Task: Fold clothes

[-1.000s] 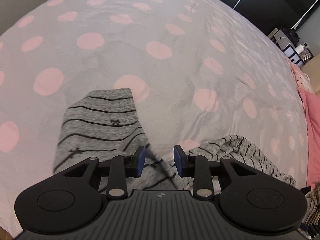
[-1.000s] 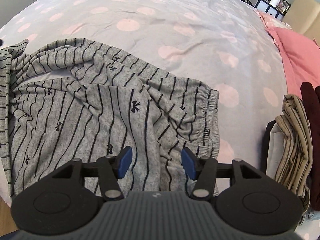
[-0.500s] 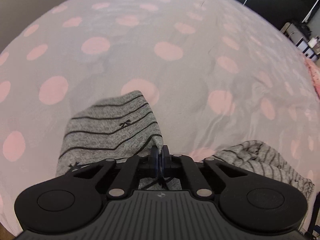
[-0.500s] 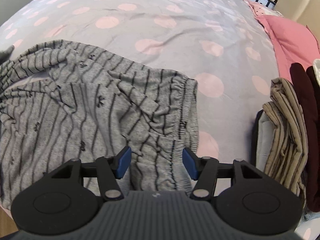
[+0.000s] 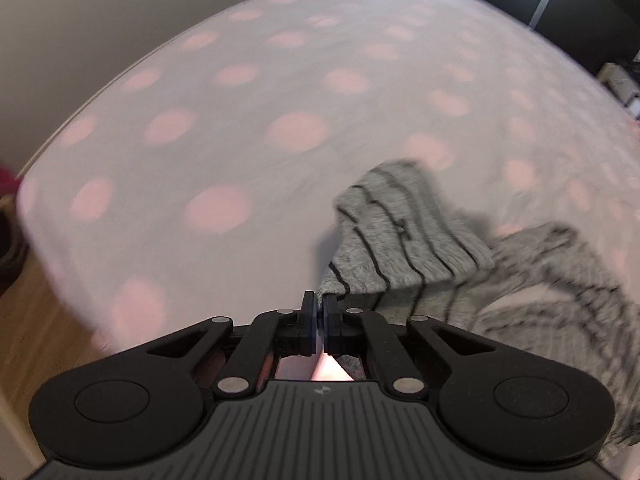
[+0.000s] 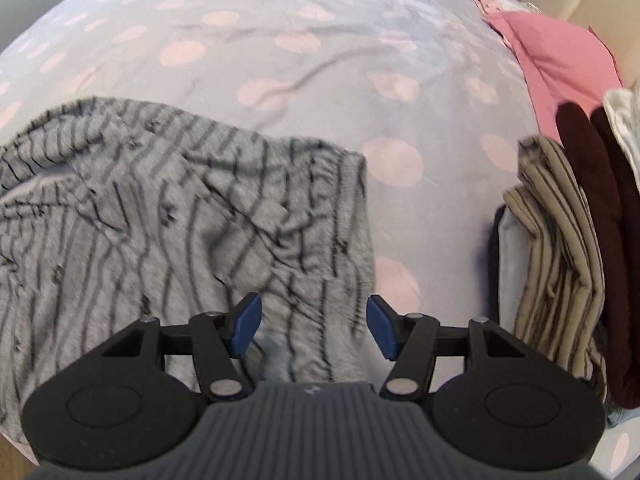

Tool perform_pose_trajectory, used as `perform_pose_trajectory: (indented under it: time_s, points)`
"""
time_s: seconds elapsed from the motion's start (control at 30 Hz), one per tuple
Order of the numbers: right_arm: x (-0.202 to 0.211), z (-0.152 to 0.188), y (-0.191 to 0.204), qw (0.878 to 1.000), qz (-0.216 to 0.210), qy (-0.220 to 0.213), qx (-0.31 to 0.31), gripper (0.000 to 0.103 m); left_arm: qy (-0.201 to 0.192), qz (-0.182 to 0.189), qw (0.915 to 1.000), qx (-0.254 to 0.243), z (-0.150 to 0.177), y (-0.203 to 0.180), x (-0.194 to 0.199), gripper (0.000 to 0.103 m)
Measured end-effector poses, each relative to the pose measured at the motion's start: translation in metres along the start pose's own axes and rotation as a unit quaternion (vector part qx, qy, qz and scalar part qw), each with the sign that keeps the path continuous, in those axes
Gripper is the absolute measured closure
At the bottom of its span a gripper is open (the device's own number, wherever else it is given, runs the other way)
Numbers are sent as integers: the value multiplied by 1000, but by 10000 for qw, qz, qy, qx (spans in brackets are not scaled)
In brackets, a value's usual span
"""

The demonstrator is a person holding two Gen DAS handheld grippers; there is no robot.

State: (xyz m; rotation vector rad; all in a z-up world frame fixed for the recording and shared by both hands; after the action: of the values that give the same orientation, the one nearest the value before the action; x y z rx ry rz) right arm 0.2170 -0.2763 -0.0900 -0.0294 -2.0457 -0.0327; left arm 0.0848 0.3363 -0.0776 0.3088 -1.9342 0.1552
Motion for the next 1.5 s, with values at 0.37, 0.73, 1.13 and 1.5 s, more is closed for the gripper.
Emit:
perform_pose_trajectory:
  time_s: [0.37, 0.73, 1.13, 1.5]
  points:
    - [12, -2, 32, 9993, -121, -137, 314, 38, 1052, -745, 9914, 213, 70, 69, -45, 102]
    - [19, -21, 19, 9992, -137, -375, -87, 38, -447, 30, 9948, -915, -26, -10, -3, 84]
    - [-20, -86, -5, 9899, -312, -789, -1136, 37, -503, 475, 9608, -2685, -106, -129, -75, 74]
    - [-107, -98, -26, 9872, -327, -35, -1559, 32, 17, 822, 9480, -3076, -101, -157, -131, 69]
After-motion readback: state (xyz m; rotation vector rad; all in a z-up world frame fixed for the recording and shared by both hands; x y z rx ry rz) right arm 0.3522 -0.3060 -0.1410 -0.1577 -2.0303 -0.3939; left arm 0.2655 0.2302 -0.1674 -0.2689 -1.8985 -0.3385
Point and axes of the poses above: each gripper's, at about its wrist camera, not at the fingertips, and x roughly against the way its jaws point, y to its left, z to its underside, the point moved 8 cm from there along -x, roughly the way its jaws point, and after that the axes turned 15 degrees about -x, right-handed, at the moved point
